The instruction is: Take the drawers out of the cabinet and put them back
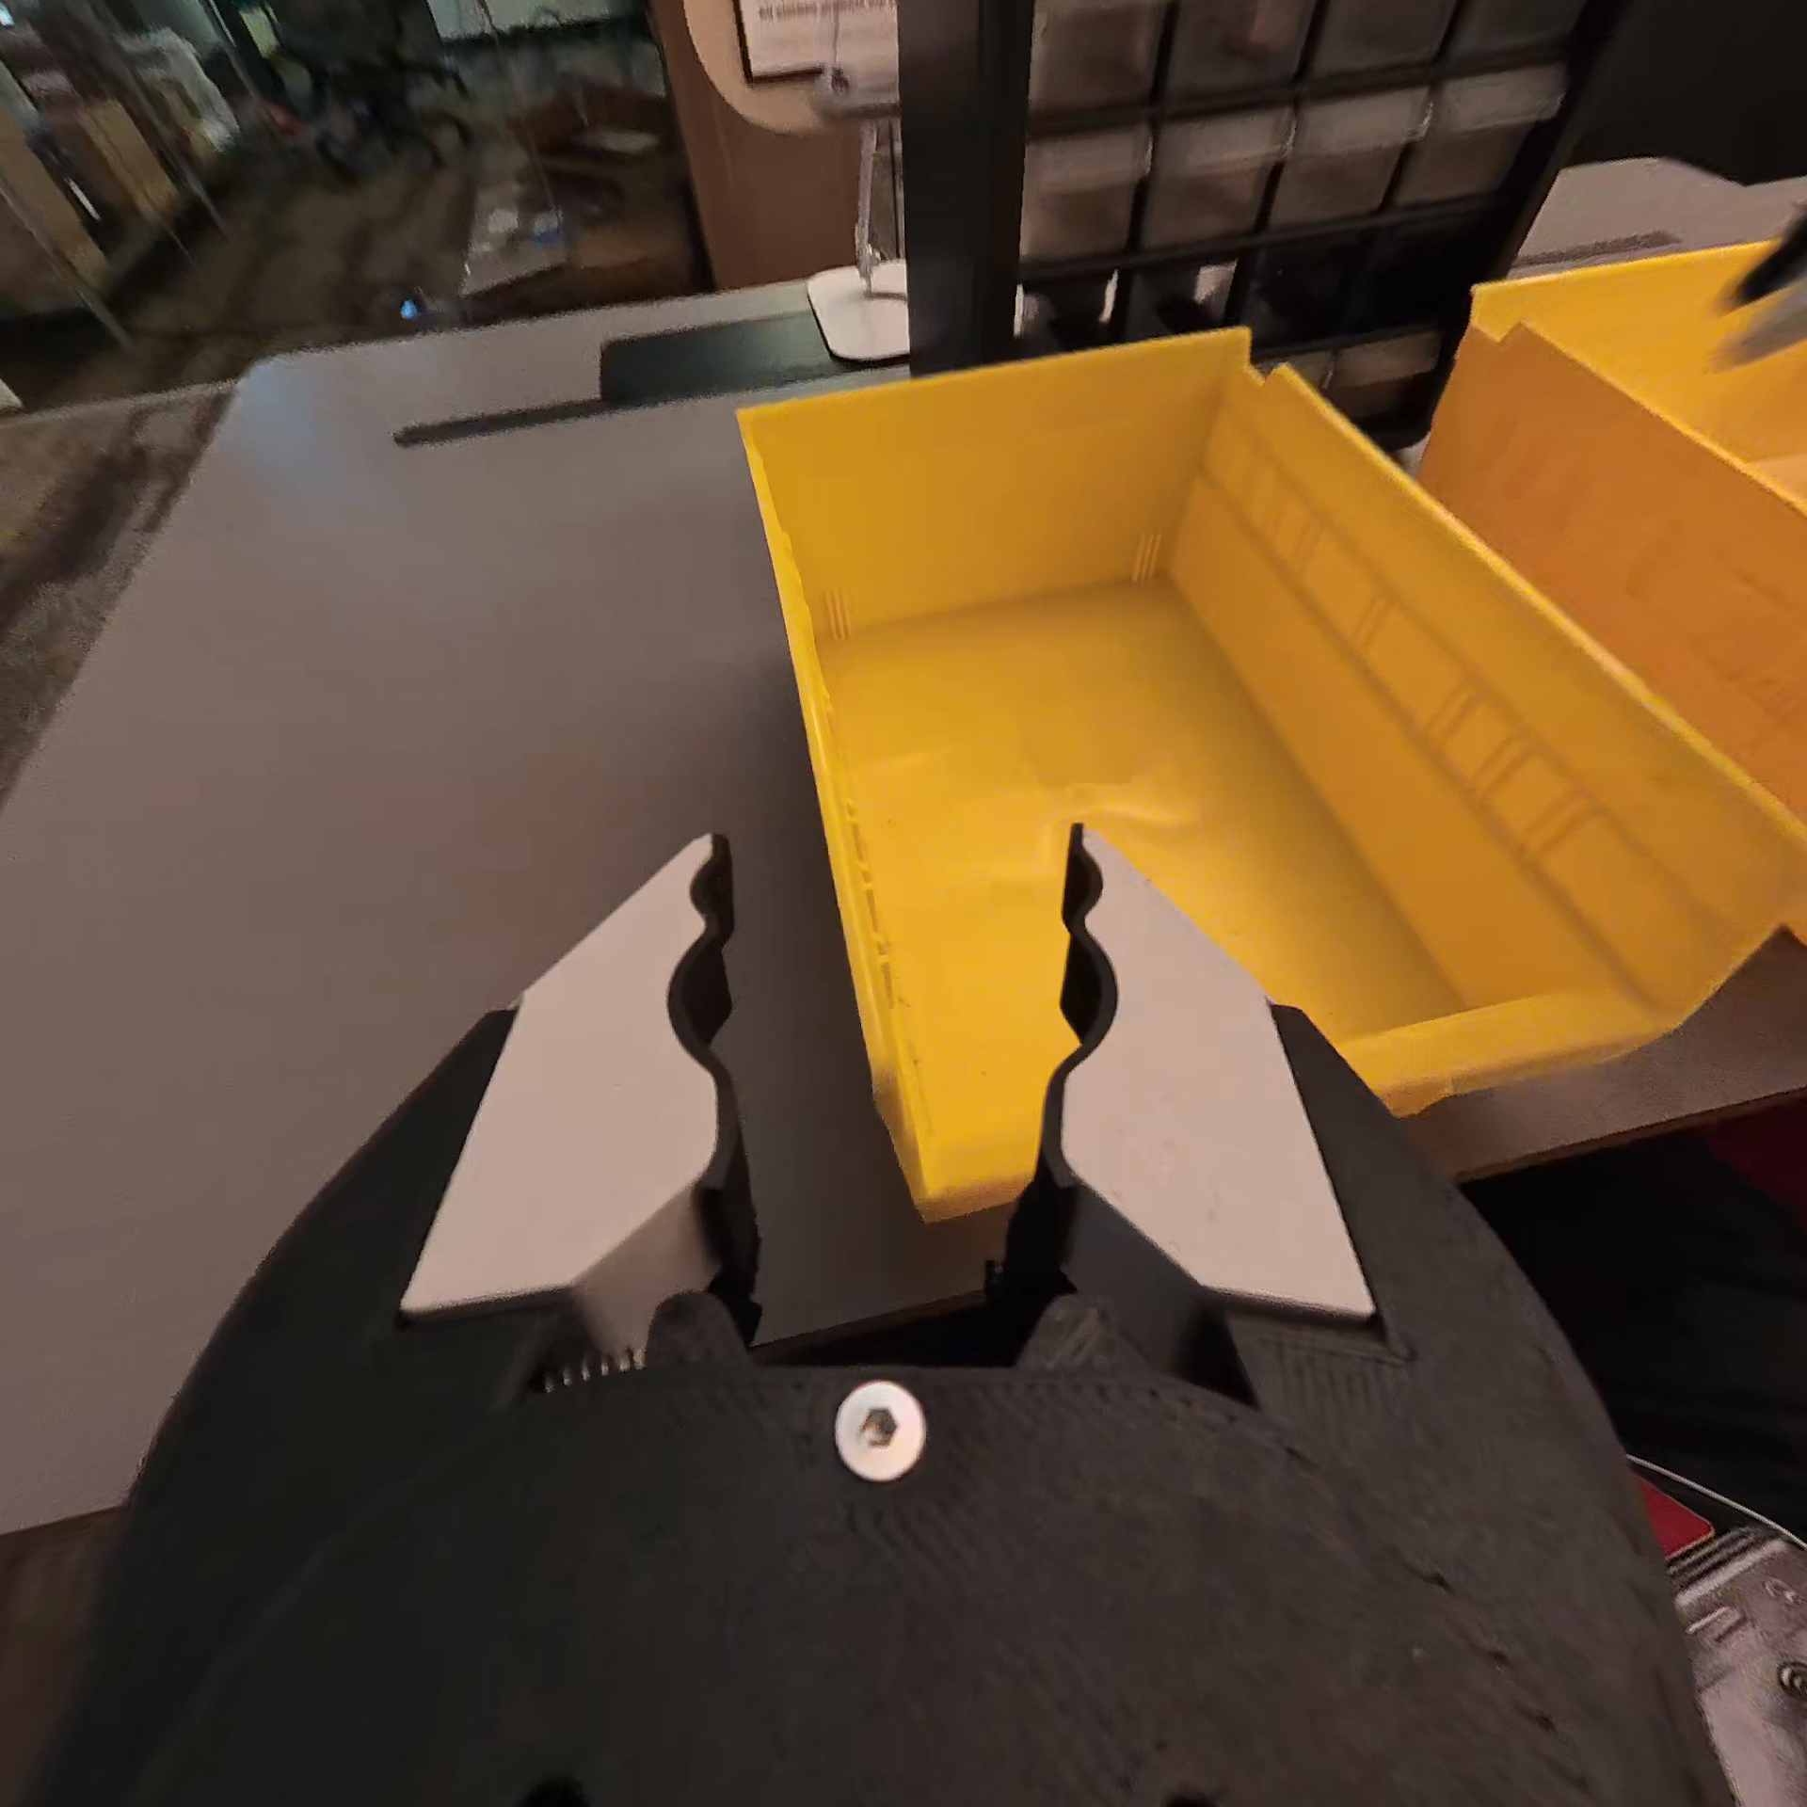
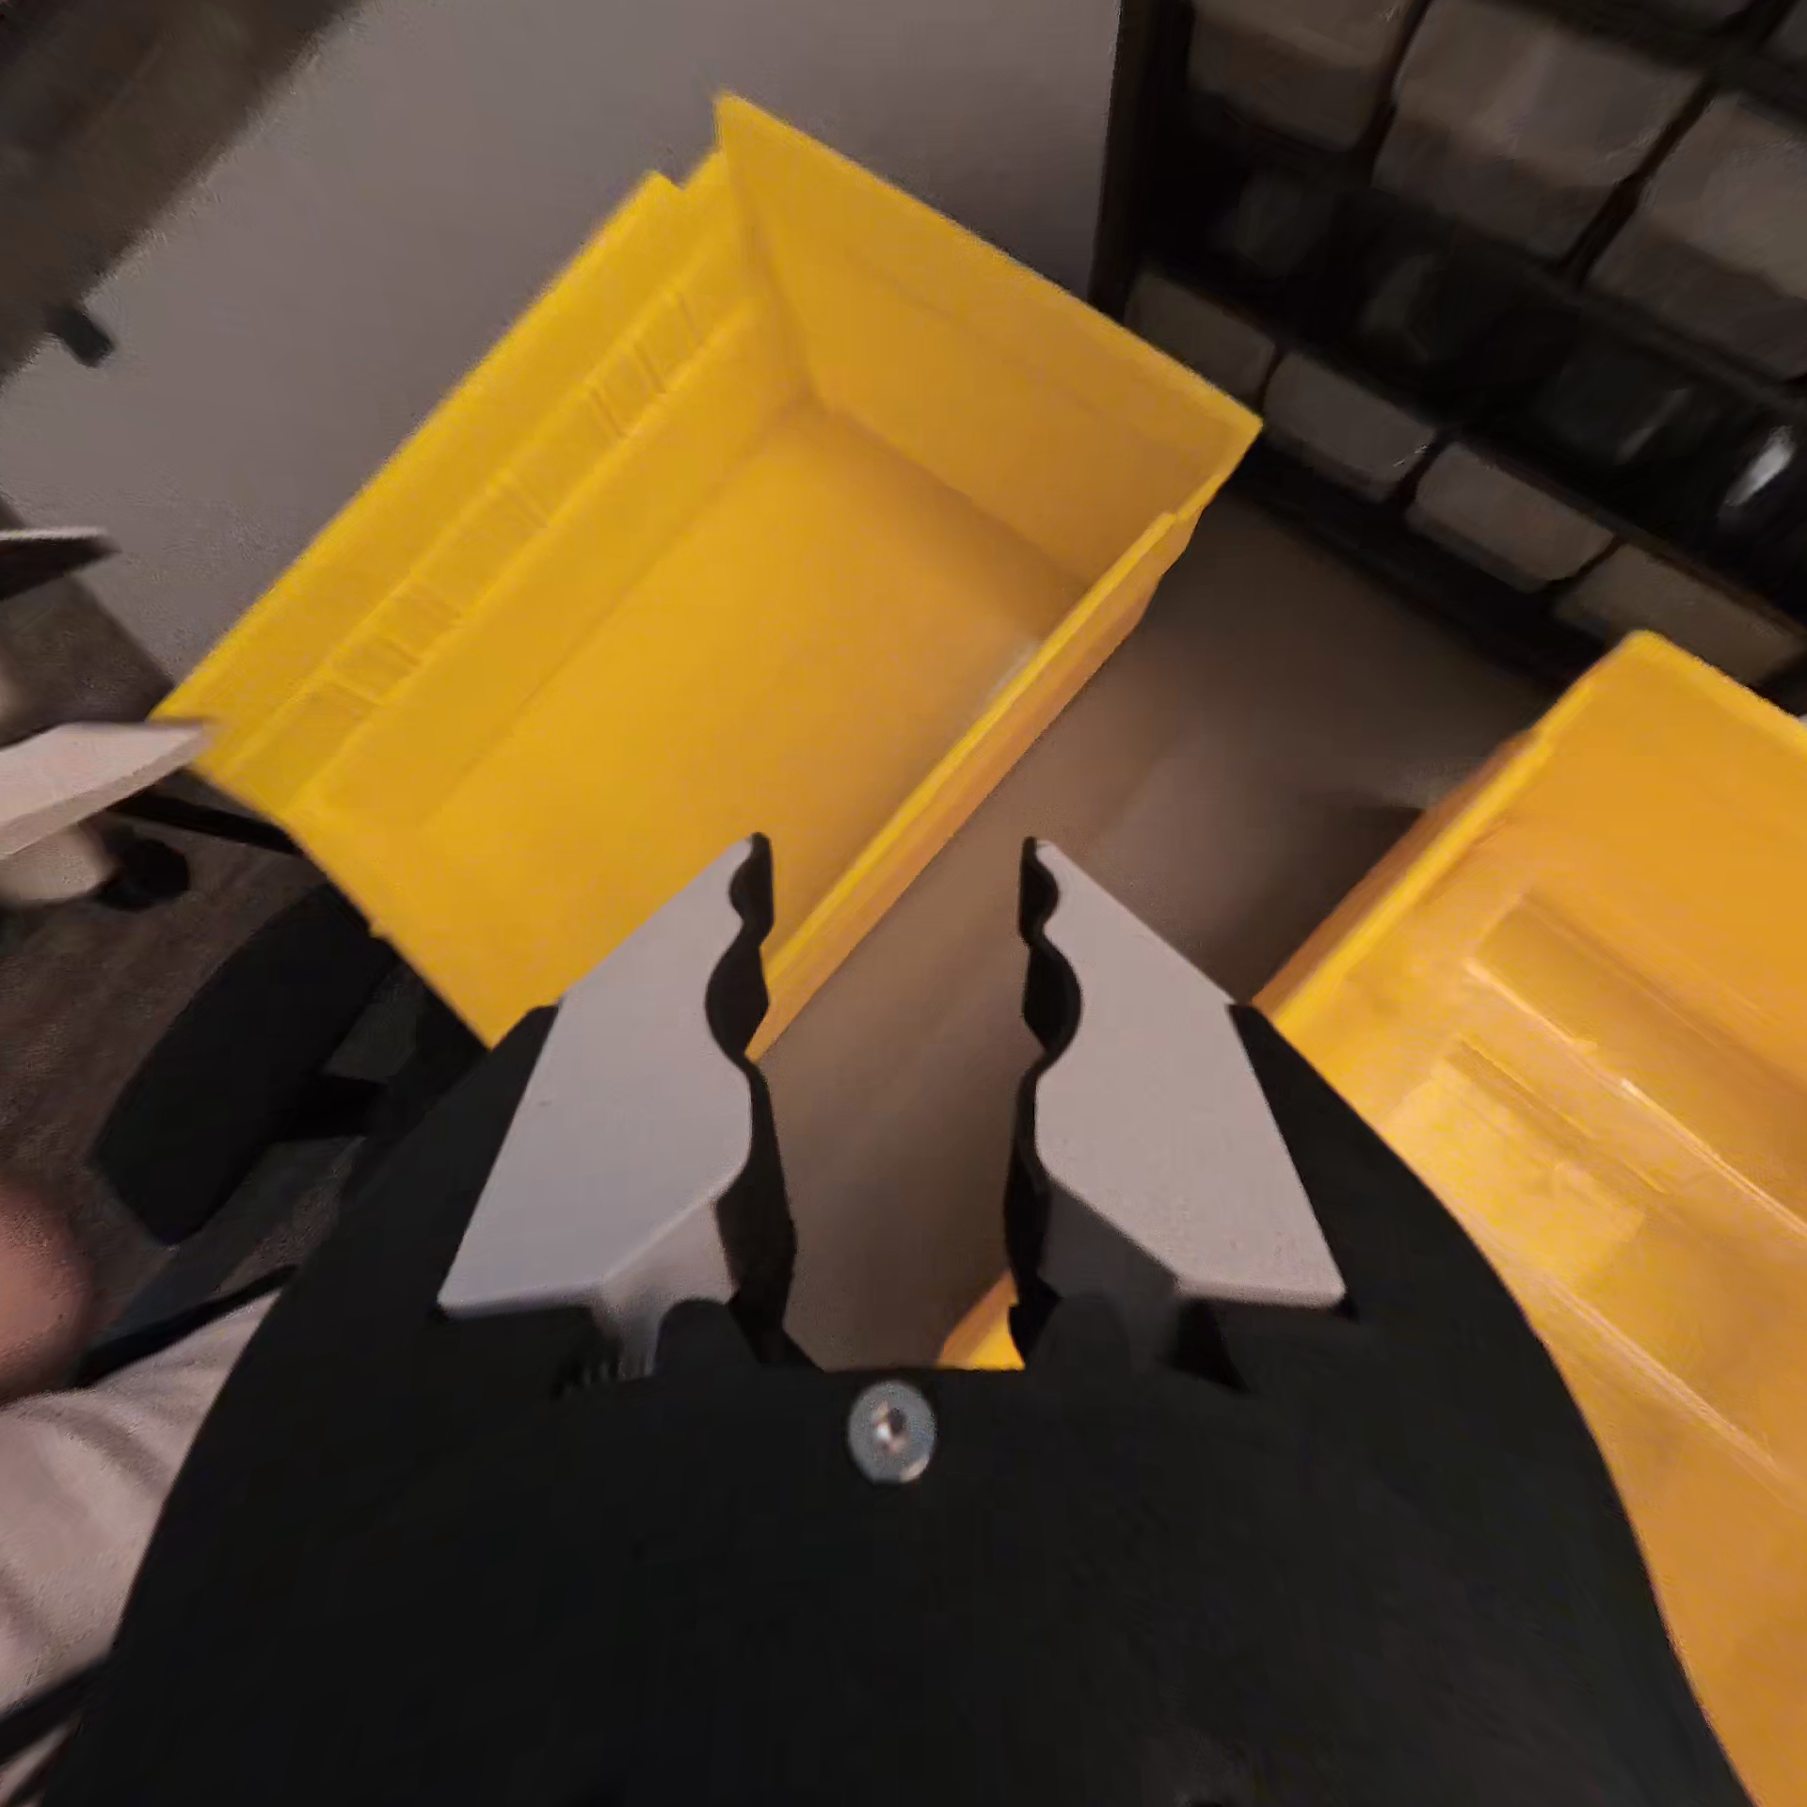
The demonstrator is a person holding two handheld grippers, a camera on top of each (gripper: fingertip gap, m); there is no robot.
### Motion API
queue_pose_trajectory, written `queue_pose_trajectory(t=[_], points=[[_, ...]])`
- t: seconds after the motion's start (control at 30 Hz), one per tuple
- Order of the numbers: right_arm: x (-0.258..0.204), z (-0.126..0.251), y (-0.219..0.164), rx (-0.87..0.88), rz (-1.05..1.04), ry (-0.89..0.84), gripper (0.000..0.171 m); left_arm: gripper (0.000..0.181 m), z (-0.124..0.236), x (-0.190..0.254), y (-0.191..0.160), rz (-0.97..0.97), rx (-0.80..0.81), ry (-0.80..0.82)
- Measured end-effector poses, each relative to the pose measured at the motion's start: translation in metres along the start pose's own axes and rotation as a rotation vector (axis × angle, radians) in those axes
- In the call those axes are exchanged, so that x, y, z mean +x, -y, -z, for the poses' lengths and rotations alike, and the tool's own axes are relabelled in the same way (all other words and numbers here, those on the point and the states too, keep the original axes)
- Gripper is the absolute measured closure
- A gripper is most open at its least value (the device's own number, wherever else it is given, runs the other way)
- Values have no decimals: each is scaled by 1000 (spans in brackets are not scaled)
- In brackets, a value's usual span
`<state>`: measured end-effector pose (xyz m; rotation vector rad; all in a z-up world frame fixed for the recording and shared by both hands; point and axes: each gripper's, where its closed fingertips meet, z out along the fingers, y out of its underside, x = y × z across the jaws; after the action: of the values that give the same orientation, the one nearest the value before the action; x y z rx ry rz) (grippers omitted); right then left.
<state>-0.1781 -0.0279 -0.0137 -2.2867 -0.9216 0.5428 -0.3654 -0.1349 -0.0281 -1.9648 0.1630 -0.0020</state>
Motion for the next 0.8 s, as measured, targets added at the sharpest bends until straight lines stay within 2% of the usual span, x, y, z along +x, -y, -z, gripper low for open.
queue_pose_trajectory(t=[0.07, 0.23, 0.27, 0.33, 0.47, 0.5, 0.57, 0.63, 0.8], points=[[12, -35, -5, -142, -38, -47, 124, 115, 13, -1, 8, -11, 32, 7], [13, -88, -26, -341, -116, -25, 110, 119, 33, -2, 16, -15, 88, -5], [16, -93, -29, -371, -134, -30, 102, 121, 35, -3, 15, -18, 89, -7], [19, -97, -30, -408, -180, -14, 117, 122, 36, -7, 13, -18, 78, -5], [49, -100, -38, -506, -145, -164, 155, 124, 40, -13, 11, -26, 68, 2], [55, -102, -44, -549, -138, -191, 159, 125, 42, -13, 13, -27, 77, 4], [54, -106, -61, -642, -178, -164, 162, 129, 46, -11, 14, -31, 90, 2], [53, -108, -57, -625, -214, -128, 171, 130, 47, -10, 14, -41, 87, 5], [44, -112, -47, -645, -205, -35, 168, 130, 55, -9, 27, -42, 118, 13]])
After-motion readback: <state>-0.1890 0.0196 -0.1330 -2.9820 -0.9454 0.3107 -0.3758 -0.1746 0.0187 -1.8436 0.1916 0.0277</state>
